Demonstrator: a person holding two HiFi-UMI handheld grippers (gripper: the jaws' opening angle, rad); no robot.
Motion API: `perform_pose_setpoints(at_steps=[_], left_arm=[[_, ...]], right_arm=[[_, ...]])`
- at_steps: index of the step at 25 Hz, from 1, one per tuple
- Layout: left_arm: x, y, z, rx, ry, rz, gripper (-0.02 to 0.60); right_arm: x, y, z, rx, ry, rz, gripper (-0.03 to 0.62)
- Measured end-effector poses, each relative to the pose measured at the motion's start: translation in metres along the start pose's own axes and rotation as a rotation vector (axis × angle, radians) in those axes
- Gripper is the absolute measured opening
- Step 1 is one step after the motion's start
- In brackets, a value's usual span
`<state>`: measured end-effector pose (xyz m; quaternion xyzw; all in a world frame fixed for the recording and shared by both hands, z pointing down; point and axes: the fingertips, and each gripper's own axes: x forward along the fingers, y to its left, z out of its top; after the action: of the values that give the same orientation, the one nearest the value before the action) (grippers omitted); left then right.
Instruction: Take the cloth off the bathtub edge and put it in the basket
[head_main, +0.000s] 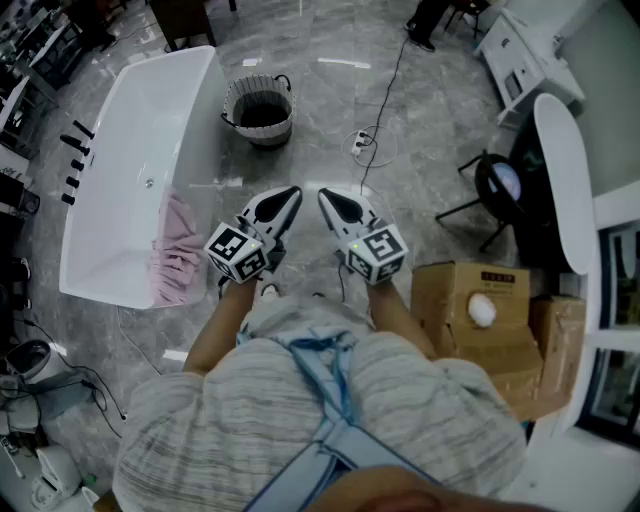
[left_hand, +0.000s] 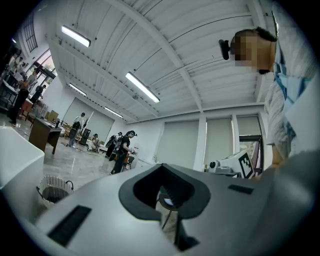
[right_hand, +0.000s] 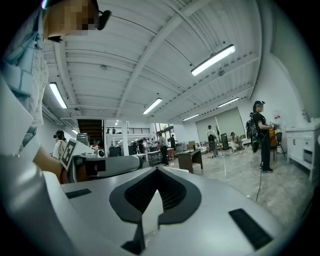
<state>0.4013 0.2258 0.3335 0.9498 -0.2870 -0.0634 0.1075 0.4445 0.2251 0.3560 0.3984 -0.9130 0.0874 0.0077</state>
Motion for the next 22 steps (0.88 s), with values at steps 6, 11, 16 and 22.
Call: perform_pose_setpoints(at_steps=[6,11,16,22], left_arm=[[0.005,-0.009,-0.008,-0.010,0.020,-0.016,0.003],[0.008,-0.010,-0.012,-0.018,0.028,-0.019,0.003],[0.011,-0.011,-0.013,-0.022,0.029,-0.024,0.003],[0.012,-0.011,-0.014,-0.031,0.028,-0.029,0.003]], right_arm=[[-0.005,-0.003,-0.003,-0.002,0.008,-0.004,0.005],[-0.005,-0.005,-0.005,-0.011,0.012,-0.001,0.005],[-0.007,-0.004,-0.005,-0.006,0.005,0.012,0.005],[-0.010,-0.003,-0.007,0.038,-0.041,0.029,0.005]])
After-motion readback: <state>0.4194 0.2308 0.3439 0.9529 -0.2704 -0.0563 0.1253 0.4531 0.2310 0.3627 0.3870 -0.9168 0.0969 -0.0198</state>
